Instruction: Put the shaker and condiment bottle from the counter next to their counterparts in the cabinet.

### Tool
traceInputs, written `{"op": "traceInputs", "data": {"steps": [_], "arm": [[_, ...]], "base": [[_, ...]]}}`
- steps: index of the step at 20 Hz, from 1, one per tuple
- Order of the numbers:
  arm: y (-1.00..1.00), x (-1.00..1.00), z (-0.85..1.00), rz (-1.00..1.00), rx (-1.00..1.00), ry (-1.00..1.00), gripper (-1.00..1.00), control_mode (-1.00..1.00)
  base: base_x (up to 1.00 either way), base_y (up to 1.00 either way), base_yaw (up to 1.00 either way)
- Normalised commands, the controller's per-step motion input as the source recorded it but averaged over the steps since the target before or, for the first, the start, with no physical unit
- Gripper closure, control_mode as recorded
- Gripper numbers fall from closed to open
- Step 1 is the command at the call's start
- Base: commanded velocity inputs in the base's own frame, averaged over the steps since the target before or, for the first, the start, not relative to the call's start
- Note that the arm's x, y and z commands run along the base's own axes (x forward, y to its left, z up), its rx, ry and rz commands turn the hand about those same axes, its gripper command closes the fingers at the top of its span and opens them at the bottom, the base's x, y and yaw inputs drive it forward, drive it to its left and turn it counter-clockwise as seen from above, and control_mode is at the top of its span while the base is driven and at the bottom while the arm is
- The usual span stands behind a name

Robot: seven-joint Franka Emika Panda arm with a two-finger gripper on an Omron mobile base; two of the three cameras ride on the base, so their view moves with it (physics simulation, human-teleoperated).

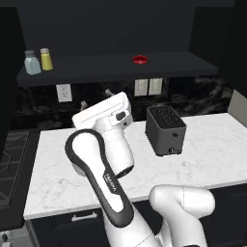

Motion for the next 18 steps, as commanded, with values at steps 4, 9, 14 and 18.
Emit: {"op": "traceInputs", "data": {"steps": [4,9,14,18], "arm": [[-0.3,-1.0,-0.4,-0.46,0.25,-0.02,-1.0,-1.0],[-0.27,-0.68,-0.58,-0.47,0.23,-0.04,-1.0,-1.0],[0.06,-0.86,-0.13,-0.73,0.23,-0.04,-1.0,-1.0],[0.0,-1.0,0.21,-0.34,0.26,0.0,-1.0,-1.0]], "base": [[0.0,0.0,0.0],[0.0,0.0,0.0],[0.0,0.0,0.0],[0.0,0.0,0.0]]}}
